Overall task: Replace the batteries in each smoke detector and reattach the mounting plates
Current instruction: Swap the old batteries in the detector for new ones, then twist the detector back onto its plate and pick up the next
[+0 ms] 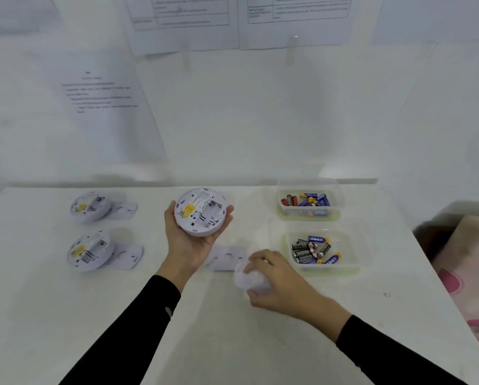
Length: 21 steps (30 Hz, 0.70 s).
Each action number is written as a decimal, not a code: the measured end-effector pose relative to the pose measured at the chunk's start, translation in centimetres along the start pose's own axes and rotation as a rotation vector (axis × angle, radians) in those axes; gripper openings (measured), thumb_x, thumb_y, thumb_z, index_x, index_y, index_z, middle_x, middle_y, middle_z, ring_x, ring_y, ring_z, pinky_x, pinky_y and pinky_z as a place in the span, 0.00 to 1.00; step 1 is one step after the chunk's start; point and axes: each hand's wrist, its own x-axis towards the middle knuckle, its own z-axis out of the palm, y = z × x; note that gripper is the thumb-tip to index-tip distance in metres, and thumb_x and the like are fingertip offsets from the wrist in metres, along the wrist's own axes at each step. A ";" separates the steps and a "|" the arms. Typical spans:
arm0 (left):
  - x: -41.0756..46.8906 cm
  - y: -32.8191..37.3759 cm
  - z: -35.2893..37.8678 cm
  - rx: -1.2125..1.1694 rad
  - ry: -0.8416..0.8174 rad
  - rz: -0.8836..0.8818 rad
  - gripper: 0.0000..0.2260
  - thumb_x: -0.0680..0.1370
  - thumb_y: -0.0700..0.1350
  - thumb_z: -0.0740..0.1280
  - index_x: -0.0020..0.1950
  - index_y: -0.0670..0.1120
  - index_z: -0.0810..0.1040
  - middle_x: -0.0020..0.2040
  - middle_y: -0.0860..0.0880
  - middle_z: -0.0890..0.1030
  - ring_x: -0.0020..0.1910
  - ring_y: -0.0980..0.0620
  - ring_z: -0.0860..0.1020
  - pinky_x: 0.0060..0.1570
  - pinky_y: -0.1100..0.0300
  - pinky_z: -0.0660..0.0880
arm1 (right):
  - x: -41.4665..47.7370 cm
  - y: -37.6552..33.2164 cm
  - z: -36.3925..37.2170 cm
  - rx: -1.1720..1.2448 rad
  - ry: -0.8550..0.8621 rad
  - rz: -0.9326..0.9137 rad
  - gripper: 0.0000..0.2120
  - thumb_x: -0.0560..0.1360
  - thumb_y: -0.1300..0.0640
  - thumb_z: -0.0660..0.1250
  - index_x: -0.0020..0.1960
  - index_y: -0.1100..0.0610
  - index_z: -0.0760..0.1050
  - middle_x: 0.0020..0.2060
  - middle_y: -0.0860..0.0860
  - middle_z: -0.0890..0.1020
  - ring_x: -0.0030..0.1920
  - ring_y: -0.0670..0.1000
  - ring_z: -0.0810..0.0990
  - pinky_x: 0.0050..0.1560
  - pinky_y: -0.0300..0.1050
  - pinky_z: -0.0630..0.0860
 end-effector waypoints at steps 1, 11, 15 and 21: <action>0.1 1.4 -0.7 -0.014 0.015 0.015 0.32 0.79 0.63 0.56 0.69 0.38 0.73 0.65 0.33 0.78 0.58 0.30 0.80 0.55 0.41 0.80 | 1.5 -0.8 0.0 0.032 0.022 0.001 0.19 0.67 0.50 0.70 0.56 0.53 0.76 0.57 0.49 0.74 0.56 0.49 0.73 0.61 0.38 0.68; 2.5 16.3 -7.9 0.213 0.165 0.142 0.24 0.81 0.61 0.57 0.64 0.44 0.77 0.59 0.41 0.83 0.58 0.42 0.82 0.48 0.43 0.82 | 18.1 -8.0 3.8 0.178 -0.012 0.093 0.22 0.71 0.53 0.71 0.63 0.54 0.71 0.59 0.47 0.72 0.59 0.44 0.70 0.59 0.38 0.69; 4.7 19.3 -9.6 0.426 0.273 0.037 0.18 0.85 0.54 0.55 0.62 0.43 0.76 0.56 0.41 0.82 0.52 0.44 0.82 0.40 0.50 0.83 | 22.5 -9.0 7.0 0.176 -0.083 0.174 0.22 0.71 0.55 0.72 0.61 0.55 0.69 0.55 0.49 0.74 0.55 0.49 0.73 0.53 0.41 0.72; 8.6 19.9 -12.2 0.921 0.390 -0.033 0.18 0.85 0.53 0.56 0.62 0.41 0.76 0.47 0.46 0.82 0.43 0.50 0.81 0.37 0.58 0.79 | 26.3 -8.2 9.5 0.102 -0.201 0.297 0.21 0.70 0.62 0.70 0.59 0.55 0.65 0.53 0.54 0.75 0.48 0.55 0.75 0.45 0.46 0.73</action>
